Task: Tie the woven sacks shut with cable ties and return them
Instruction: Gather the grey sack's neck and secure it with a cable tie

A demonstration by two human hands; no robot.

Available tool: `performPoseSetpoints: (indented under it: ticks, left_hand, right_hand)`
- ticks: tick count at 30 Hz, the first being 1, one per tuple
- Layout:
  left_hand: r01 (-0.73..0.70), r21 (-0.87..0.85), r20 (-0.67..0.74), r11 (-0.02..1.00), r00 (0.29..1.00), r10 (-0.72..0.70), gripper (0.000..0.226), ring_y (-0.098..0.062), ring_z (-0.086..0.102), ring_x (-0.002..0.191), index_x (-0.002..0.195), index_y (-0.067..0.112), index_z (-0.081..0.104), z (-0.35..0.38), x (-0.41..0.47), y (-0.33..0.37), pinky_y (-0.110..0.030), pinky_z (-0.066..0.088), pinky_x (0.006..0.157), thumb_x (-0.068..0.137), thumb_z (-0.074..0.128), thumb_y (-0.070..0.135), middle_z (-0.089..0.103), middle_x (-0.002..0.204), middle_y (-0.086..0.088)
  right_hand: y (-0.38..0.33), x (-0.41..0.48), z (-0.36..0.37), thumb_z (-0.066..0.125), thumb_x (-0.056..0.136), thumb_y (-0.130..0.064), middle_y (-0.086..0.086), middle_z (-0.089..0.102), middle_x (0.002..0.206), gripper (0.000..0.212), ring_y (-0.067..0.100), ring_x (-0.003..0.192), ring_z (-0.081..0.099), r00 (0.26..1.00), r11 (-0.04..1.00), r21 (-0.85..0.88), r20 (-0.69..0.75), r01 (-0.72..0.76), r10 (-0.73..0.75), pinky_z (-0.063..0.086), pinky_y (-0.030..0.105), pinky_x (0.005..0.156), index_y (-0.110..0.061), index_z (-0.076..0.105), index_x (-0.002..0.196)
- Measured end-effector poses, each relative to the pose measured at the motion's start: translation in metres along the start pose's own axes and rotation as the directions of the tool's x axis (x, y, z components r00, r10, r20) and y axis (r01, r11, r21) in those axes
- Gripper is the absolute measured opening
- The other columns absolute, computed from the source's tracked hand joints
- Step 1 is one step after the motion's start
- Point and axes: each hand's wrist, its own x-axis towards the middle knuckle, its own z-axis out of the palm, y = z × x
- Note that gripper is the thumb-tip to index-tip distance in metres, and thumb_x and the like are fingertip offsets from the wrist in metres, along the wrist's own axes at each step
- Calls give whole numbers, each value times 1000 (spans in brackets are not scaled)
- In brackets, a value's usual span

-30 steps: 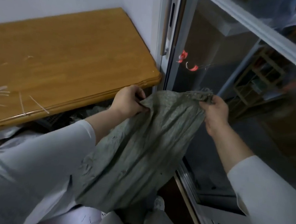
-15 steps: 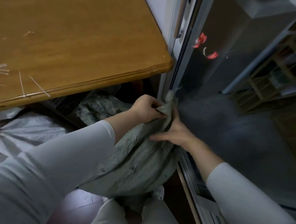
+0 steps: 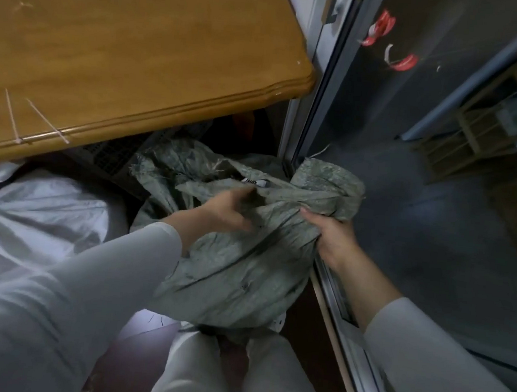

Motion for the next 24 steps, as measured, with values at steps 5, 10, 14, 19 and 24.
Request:
performPoseSetpoints:
  ticks: [5, 10, 14, 19, 24]
  left_hand:
    - [-49, -165, -8, 985, 999, 48, 66, -15, 53, 111, 140, 29, 39, 18, 10, 2, -17, 44, 89, 81, 63, 12, 54, 119, 2]
    - [-81, -120, -228, 989, 972, 52, 31, -24, 40, 122, 113, 28, 63, 10, 22, 0, -27, 36, 103, 81, 62, 29, 40, 130, -10]
    - [-111, 282, -139, 953, 978, 155, 38, -34, 11, 135, 123, 34, 58, 17, 23, 5, -37, 15, 117, 85, 62, 36, 13, 146, -14]
    - [-272, 347, -326, 898, 862, 387, 30, -35, 47, 113, 102, 5, 64, 11, 16, 3, -40, 44, 94, 77, 70, 20, 46, 122, -17]
    - [-356, 328, -240, 875, 865, 441, 86, -32, 49, 119, 145, 34, 20, -1, 20, 4, -36, 46, 94, 79, 70, 11, 26, 144, -9]
  right_hand:
    - [1, 6, -13, 75, 63, 1, 17, 63, 121, 60, 32, 109, 62, 997, 997, 52, 51, -52, 49, 52, 44, 90, 0, 58, 121]
    - [0, 6, -20, 72, 64, 3, 17, 64, 120, 58, 32, 109, 62, 995, 996, 61, 84, -61, 55, 53, 40, 87, 3, 57, 121]
    - [3, 8, -24, 80, 52, -4, 17, 63, 121, 71, 31, 108, 63, 994, 997, 31, 91, -69, 66, 53, 41, 89, 2, 59, 120]
    - [4, 7, -35, 75, 57, -10, 14, 65, 119, 67, 30, 108, 63, 988, 995, 14, 119, -101, 99, 54, 37, 81, 0, 58, 121]
    - [4, 6, -34, 86, 40, -22, 14, 64, 121, 88, 30, 110, 62, 986, 993, -53, 122, -107, 112, 52, 40, 88, -2, 59, 121]
